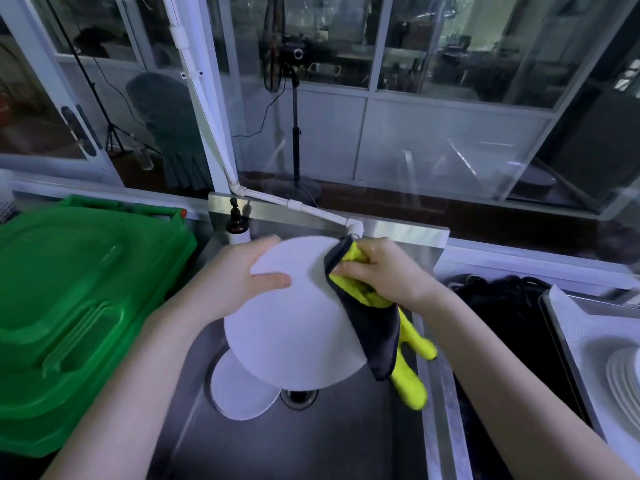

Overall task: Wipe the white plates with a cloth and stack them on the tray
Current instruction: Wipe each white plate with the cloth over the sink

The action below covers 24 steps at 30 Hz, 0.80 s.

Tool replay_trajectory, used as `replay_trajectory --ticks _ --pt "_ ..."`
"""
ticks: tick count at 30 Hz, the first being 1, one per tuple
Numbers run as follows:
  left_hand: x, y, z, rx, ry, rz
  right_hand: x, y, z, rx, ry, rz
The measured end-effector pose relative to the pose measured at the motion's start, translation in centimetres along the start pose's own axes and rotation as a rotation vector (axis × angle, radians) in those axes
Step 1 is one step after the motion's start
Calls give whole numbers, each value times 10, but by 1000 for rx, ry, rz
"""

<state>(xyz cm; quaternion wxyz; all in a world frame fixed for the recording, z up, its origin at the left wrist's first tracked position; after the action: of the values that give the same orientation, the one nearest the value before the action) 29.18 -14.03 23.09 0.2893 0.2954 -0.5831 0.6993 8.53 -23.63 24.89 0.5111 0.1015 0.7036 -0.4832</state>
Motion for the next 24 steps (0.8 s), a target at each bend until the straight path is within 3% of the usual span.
replay_trajectory --ticks 3,5,7,9,11,14,17,21,24 --pt "2 2 -2 6 32 10 4 14 -2 -28 -27 28" --pt "-1 -1 -13 249 -19 -238 16 12 -7 80 17 236" --pt "-18 10 -26 507 -156 -631 35 11 -12 274 126 584" --pt "-26 42 -30 558 -258 -996 53 24 -18 434 290 927" --pt "-21 67 -28 578 -335 -1114 64 43 -23 497 413 1077" --pt "-21 73 -22 738 -442 -995 72 60 -26 474 500 1094" --pt "-23 58 -19 732 -325 -832 69 46 -22 426 440 1025" --pt "-9 17 -13 500 -63 -575 47 9 -10 253 283 784" --pt "11 -7 -1 235 55 -348 26 -11 -1 97 161 427"
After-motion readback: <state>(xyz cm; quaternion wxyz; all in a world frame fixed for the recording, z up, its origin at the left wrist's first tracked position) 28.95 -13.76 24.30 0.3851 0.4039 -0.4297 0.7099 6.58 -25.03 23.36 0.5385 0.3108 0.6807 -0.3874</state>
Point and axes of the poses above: each hand's wrist, its own z-axis towards the middle knuckle, its own y-axis out of the palm, x = y × z, the point moved 5 cm from there along z, towards the middle knuckle, and after that the axes turned 4 degrees about y, right-handed, at the moved point
